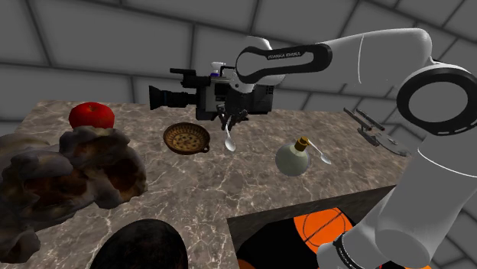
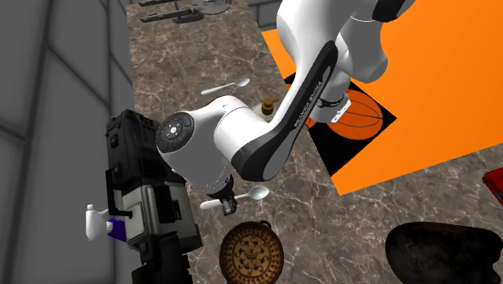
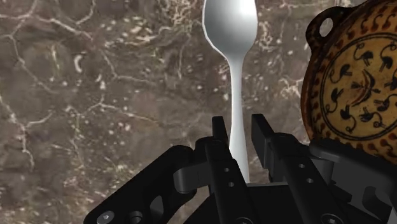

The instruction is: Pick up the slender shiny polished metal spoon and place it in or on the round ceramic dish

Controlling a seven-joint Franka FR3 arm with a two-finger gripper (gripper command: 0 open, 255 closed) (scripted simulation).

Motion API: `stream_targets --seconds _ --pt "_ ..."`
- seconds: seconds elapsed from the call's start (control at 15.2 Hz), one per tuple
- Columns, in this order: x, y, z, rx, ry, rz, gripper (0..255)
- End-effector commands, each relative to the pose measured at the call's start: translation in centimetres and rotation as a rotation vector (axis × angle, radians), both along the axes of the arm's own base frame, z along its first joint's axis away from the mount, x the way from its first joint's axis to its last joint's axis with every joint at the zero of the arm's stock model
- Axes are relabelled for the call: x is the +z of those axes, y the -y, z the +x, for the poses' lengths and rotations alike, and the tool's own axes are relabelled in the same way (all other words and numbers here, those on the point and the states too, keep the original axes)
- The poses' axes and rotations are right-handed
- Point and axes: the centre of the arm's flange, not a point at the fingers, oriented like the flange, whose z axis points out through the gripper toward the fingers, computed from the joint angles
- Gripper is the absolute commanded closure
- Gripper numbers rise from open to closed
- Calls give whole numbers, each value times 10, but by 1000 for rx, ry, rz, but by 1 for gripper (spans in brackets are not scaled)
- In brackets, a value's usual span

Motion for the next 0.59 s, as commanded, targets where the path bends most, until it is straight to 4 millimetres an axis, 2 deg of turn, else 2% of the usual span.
stream_targets --seconds 0.0,0.53 --pt "10 0 0 0 0 0 255" --pt "53 0 0 0 0 0 255"
